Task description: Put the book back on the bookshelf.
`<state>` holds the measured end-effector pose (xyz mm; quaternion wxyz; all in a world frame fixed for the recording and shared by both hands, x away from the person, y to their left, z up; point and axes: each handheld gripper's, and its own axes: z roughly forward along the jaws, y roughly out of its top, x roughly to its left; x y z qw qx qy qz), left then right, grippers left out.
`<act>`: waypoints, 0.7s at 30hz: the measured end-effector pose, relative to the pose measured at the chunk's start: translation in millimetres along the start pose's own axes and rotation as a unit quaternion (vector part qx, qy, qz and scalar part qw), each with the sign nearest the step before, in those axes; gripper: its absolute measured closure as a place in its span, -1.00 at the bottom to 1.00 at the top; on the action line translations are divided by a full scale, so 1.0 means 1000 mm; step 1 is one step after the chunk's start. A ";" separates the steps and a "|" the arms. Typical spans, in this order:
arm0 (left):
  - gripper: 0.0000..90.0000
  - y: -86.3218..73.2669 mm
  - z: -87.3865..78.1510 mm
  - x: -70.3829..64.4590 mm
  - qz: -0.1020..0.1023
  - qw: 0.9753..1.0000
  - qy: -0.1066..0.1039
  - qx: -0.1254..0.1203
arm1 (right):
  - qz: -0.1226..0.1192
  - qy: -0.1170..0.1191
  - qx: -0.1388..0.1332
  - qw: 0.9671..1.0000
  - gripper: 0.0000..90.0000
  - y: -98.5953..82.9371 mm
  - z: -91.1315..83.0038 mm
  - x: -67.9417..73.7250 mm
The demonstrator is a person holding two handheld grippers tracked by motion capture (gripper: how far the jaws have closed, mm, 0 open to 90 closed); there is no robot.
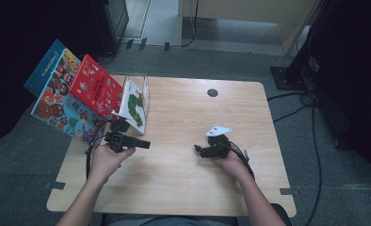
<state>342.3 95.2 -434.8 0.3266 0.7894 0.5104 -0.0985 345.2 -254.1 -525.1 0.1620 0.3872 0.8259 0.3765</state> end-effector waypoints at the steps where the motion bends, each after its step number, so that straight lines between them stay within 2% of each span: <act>1: -0.03 -0.002 0.005 0.001 -0.001 1.000 -0.007 0.001 | 0.000 0.000 0.000 1.000 -0.50 0.000 0.000 0.000; 5: -0.03 -0.007 0.022 0.003 -0.008 1.000 -0.024 0.004 | 0.000 0.000 0.000 1.000 -0.50 0.000 0.000 0.000; 6: -0.03 -0.007 0.022 0.003 -0.008 1.000 -0.024 0.004 | 0.000 0.000 0.000 1.000 -0.50 0.000 0.000 0.000; 7: -0.03 -0.009 0.030 0.003 -0.008 0.999 -0.032 0.001 | 0.001 -0.002 0.001 1.000 -0.51 0.000 0.000 0.000; 9: -0.04 -0.011 0.036 0.002 0.001 1.000 -0.023 0.002 | 0.001 -0.003 0.001 1.000 -0.51 0.000 0.000 0.001; 11: -0.03 -0.014 0.042 0.003 0.000 1.000 -0.026 0.005 | 0.001 -0.003 0.001 1.000 -0.51 0.000 0.000 0.001; 13: -0.04 -0.015 0.048 0.003 0.002 1.000 -0.021 0.019 | 0.001 -0.003 0.001 1.000 -0.51 0.000 0.000 0.001; 15: -0.04 -0.017 0.050 0.003 0.008 1.000 -0.011 0.021 | 0.001 -0.003 0.001 1.000 -0.51 0.000 0.000 0.001; 17: -0.04 -0.018 0.051 0.004 0.006 1.000 -0.015 0.022 | 0.001 -0.003 0.001 1.000 -0.51 0.000 0.000 0.001; 19: -0.05 -0.019 0.052 0.003 0.014 1.000 -0.001 0.026 | 0.001 -0.003 0.001 1.000 -0.51 0.000 0.000 0.001; 21: -0.06 -0.020 0.052 0.004 0.015 1.000 -0.005 0.025 | 0.002 -0.004 0.001 1.000 -0.52 0.000 0.000 0.001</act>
